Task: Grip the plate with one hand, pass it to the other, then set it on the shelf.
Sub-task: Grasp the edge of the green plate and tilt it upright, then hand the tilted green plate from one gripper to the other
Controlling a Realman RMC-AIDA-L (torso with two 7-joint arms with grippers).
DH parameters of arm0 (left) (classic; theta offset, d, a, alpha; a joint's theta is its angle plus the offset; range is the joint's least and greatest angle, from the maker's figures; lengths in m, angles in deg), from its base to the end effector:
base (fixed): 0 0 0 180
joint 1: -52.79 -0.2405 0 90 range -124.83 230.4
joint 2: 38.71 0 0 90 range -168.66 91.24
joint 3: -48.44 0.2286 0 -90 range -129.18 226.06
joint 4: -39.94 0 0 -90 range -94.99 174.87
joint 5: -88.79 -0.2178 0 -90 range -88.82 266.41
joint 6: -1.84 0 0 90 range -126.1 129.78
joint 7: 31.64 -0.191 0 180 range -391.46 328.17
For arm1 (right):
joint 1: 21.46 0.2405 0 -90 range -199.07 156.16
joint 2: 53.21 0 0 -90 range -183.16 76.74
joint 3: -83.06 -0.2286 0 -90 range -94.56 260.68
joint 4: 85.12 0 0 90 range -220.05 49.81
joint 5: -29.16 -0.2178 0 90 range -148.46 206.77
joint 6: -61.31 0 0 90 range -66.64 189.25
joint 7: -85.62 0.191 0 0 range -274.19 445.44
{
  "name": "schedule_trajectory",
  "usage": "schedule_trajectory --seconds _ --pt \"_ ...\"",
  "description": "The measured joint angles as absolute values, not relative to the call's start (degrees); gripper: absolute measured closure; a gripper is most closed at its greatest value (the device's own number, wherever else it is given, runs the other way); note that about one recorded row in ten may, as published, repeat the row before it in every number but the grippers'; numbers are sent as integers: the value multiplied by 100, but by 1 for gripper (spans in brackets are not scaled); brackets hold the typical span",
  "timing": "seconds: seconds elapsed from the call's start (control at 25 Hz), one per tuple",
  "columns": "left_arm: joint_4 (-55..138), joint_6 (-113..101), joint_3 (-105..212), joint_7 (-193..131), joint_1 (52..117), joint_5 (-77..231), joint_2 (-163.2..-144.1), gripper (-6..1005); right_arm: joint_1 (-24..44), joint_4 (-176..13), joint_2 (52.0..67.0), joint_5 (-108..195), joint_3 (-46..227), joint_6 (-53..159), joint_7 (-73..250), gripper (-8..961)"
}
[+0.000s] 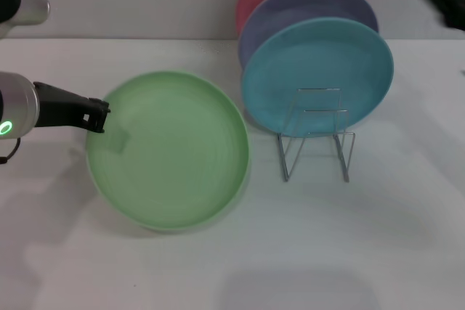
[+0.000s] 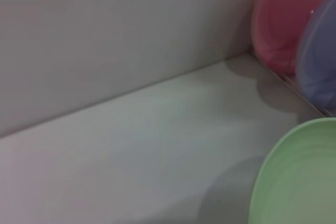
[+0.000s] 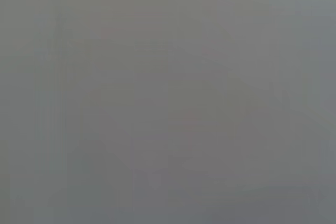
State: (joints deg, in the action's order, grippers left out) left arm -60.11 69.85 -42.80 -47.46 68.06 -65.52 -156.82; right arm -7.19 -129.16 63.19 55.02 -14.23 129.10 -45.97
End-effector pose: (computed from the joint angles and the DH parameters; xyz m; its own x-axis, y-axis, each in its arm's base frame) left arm -0.1707 0.3724 0.0208 0.7477 0.6282 0.2152 0.5767 -0.4537 -0.6794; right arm 0.1880 0.3813 0.0627 0.4523 0.2199 -0.8643 -0.6453 -0.5883 -0.4874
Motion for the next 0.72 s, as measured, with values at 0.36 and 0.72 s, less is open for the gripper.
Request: schedule_trajectory --seconds 0.36,0.72 --pt "-6155 6649 -4380 -4744 6788 -6659 -15690 967 100 -16366 6255 11989 -1466 11012 1958 157" --pt "-6158 6451 -4413 -4746 6803 -6669 -15683 965 1948 -16293 6225 15770 -1484 12388 5786 162"
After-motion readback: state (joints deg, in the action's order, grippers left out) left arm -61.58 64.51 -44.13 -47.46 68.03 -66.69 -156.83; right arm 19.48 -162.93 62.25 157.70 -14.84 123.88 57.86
